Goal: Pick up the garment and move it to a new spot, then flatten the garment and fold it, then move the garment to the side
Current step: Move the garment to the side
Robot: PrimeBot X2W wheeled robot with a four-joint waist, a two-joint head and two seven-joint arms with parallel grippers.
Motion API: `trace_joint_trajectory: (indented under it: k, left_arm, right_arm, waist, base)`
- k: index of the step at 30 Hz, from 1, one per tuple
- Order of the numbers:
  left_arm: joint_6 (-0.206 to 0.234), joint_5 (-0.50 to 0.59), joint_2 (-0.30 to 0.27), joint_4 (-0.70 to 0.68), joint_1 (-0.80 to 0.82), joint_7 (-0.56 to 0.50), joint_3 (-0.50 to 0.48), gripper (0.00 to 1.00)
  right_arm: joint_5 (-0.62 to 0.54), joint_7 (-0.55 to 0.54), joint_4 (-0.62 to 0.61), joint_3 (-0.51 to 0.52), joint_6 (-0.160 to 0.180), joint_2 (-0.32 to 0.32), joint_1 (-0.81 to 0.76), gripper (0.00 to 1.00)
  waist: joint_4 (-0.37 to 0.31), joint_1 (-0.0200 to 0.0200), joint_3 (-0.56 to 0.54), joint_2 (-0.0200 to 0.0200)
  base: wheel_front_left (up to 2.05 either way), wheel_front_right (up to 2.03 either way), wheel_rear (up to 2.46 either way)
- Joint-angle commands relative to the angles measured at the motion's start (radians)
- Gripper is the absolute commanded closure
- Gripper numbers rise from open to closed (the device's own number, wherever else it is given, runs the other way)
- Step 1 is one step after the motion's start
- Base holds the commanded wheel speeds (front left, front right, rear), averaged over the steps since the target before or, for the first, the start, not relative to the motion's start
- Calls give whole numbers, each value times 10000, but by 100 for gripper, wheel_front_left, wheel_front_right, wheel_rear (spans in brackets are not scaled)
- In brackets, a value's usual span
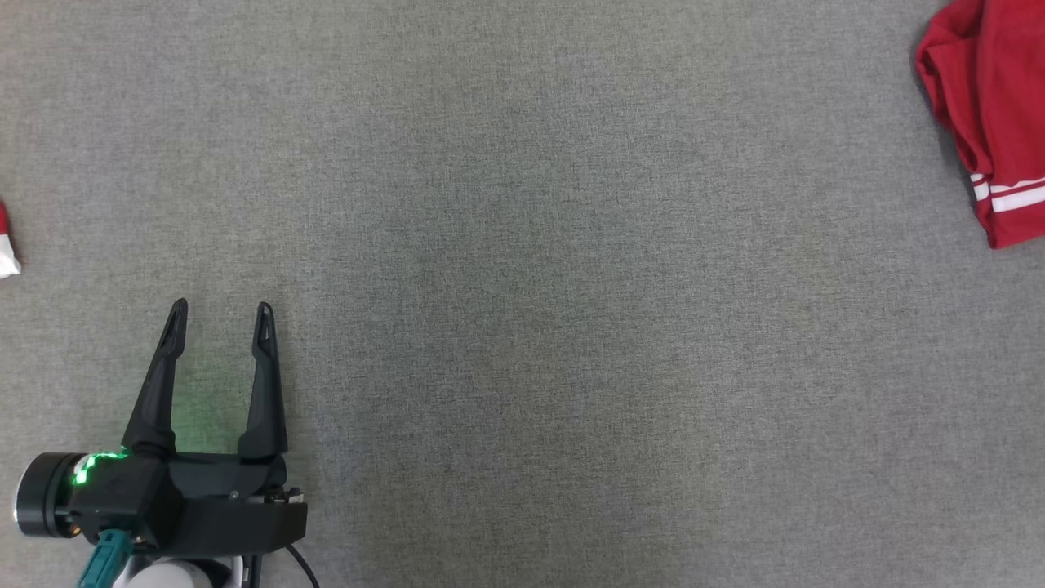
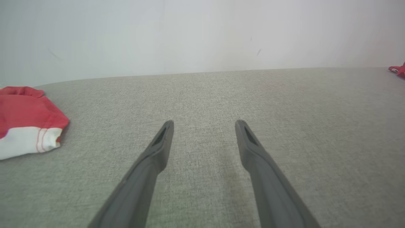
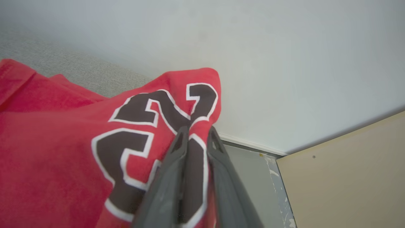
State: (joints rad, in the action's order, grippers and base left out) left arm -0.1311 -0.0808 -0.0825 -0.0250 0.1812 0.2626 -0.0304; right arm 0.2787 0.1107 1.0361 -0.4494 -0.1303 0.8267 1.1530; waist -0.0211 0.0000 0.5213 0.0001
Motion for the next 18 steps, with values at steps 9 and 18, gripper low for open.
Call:
trace_joint_trajectory:
  k: [9, 18]
  left_arm:
    - [8, -106, 114, 200, -302, 25, -191, 0]
    - [8, -186, 226, 699, -937, 25, -363, 0]
  right_arm:
    - [-493, 526, -76, 357, -2, -551, 88, 0]
    - [-277, 1399, -862, 442, -2, -1982, -915, 0]
  waist:
    - [-89, 0, -615, -1]
    - [-247, 0, -1890, -1]
  base:
    - [0, 0, 0]
    - [0, 0, 0]
